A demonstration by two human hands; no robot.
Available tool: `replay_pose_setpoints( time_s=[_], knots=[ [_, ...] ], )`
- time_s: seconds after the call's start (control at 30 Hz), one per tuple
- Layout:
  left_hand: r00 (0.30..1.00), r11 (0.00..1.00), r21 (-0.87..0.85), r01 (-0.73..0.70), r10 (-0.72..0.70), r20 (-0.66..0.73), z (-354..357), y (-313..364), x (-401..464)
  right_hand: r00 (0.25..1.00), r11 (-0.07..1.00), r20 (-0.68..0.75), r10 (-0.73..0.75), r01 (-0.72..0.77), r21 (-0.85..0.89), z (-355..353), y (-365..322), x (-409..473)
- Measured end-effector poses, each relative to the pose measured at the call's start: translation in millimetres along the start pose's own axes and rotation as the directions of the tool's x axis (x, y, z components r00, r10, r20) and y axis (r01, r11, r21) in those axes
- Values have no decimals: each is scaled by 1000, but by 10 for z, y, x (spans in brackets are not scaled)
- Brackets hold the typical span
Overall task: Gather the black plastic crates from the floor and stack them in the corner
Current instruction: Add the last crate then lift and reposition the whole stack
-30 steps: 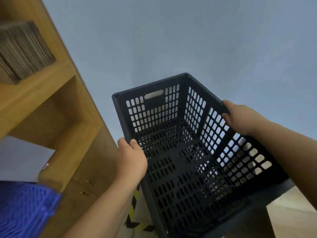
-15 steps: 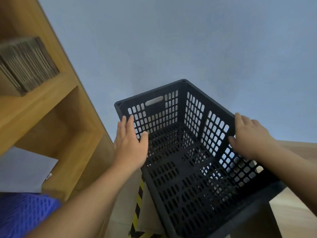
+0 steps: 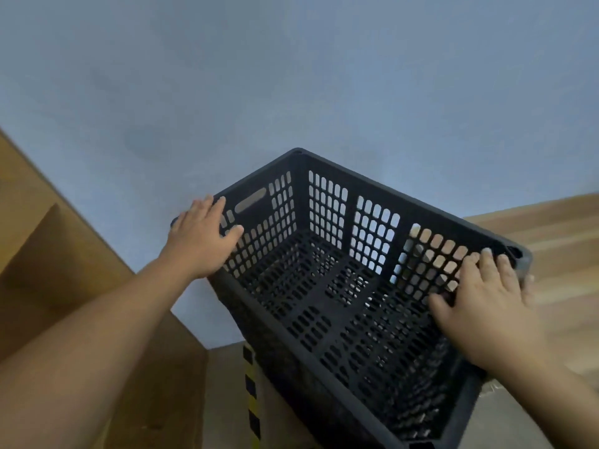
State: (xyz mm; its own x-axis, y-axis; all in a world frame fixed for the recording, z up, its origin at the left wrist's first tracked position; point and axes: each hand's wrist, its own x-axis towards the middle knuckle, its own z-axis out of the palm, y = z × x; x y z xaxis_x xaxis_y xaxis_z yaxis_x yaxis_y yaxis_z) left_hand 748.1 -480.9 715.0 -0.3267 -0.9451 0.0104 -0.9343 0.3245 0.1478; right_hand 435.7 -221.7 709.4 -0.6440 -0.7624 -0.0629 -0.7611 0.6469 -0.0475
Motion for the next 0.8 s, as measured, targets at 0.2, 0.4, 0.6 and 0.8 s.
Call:
replay_pose_setpoints(
  time_s=[0.2, 0.4, 0.6, 0.8],
  knots=[
    [998, 998, 42, -49, 48, 40, -120, -118, 227, 1000, 997, 11, 29, -30, 70, 65, -72, -215],
    [1000, 999, 48, -8, 7, 30, -143, -153, 240, 999, 991, -38, 28, -22, 130, 93, -139, -328],
    [999, 998, 65, 4, -7, 48, -136, -193, 192, 998, 977, -53, -44, 54, 204, 80, -77, -229],
    [998, 997, 36, 61, -62, 11, -83, -178, -3, 987, 945, -104, -122, 148, 292, 62, 86, 18]
  ],
)
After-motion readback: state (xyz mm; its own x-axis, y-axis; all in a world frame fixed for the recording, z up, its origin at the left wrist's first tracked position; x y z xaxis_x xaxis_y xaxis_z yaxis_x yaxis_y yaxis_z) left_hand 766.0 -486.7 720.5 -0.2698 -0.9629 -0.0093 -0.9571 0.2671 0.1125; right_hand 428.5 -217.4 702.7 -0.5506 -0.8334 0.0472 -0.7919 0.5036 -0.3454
